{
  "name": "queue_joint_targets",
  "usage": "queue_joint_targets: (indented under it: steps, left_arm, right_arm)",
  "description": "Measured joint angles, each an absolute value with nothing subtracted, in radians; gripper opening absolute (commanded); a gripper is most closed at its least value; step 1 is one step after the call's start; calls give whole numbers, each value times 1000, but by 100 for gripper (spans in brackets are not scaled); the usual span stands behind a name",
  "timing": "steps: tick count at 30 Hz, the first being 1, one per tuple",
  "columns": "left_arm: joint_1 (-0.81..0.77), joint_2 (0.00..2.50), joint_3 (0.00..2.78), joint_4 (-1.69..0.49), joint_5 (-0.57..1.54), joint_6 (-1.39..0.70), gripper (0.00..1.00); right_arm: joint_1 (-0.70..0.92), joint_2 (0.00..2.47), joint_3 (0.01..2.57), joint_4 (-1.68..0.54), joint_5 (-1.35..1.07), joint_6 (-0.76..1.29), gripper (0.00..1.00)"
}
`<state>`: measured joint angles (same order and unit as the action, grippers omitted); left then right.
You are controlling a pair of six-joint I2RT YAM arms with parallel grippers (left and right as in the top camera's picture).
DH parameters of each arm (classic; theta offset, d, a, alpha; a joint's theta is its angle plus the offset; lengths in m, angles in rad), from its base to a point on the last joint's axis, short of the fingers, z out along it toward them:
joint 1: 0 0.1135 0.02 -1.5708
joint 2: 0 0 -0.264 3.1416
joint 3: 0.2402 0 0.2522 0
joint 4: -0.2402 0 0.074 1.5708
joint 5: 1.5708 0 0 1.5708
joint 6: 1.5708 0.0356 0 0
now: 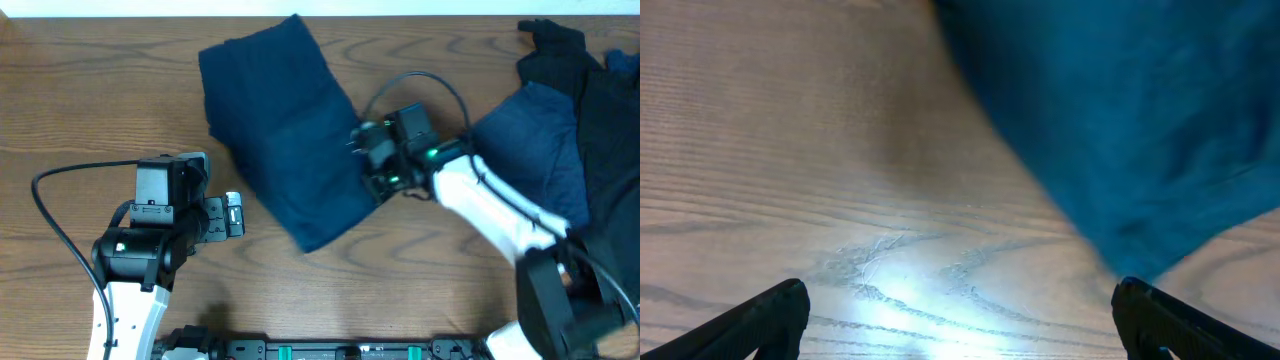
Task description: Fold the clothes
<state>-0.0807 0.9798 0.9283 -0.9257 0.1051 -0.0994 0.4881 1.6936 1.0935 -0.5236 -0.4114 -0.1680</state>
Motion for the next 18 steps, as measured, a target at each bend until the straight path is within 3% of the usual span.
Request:
queue_joint_targets:
  steps: [7,16,18]
  left_arm:
    - [-81,980,928,-923,105,-99,98]
    - [-81,980,928,-923,131,-100,98]
    - [-81,980,928,-923,136,-100,98]
  right_arm:
    - [767,1620,1119,-609,-521,-321,1]
    - [824,1622,1113,-138,-326,-113,1]
    - [824,1622,1113,-31,-274,-48,11]
